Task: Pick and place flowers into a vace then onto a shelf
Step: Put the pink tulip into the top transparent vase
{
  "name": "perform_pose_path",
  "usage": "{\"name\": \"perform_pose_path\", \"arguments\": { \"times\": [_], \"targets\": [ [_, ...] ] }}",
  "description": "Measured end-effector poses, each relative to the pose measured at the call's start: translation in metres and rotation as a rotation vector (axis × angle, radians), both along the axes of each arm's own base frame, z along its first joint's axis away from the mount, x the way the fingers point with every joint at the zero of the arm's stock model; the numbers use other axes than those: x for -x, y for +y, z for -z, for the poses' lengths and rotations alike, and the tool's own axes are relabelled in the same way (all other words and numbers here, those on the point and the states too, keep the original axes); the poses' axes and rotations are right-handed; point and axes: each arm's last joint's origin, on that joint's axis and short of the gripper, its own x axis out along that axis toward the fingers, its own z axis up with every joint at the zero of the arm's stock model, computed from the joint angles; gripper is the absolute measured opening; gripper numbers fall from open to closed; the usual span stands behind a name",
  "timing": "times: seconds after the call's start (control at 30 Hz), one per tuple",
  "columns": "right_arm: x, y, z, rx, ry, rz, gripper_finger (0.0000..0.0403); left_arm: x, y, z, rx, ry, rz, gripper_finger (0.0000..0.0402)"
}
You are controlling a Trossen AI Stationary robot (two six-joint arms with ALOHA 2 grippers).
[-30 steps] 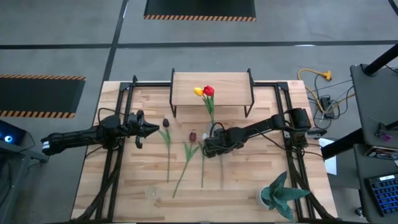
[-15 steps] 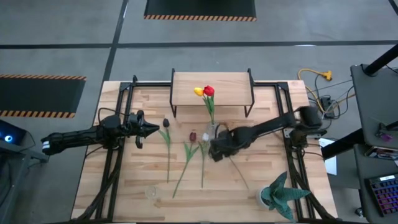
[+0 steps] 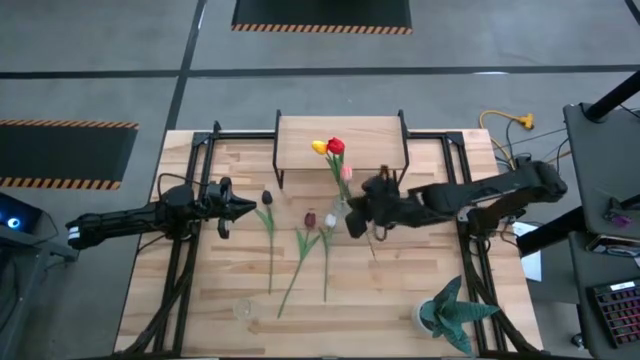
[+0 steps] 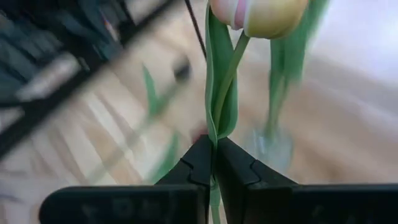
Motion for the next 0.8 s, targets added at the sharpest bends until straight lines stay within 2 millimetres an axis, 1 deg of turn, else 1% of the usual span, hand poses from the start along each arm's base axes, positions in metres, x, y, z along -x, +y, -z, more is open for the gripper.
{"name": "perform_pose_path", "arguments": {
  "times": [0.07, 0.17, 0.27, 0.4, 0.6, 0.8],
  "targets": [
    [0.0, -0.002, -0.014, 0.12, -0.068, -0.001, 0.0009, 0.0, 0.0, 0.0, 0.0, 0.0, 0.0, 0.0017],
    [-0.003, -0.006, -0.025, 0.283, -0.108, 0.027, 0.0009, 0.0, 0.0, 0.0, 0.003, 0.002, -0.001, 0.0017],
    [-0.008, -0.009, -0.032, 0.39, -0.132, 0.039, 0.0009, 0.0, 0.0, 0.001, 0.004, 0.005, -0.002, 0.0017],
    [-0.022, -0.013, -0.03, 0.481, -0.137, 0.018, 0.0009, 0.0, 0.0, 0.0, 0.003, 0.002, -0.003, 0.0017],
    [-0.039, -0.022, -0.027, 0.546, -0.171, 0.039, 0.0009, 0.0, 0.0, 0.0, 0.003, -0.001, -0.004, 0.0017],
    [-0.046, -0.031, -0.021, 0.557, -0.157, 0.062, 0.0009, 0.0, 0.0, 0.0, 0.003, -0.001, -0.003, 0.0017]
  ]
}}
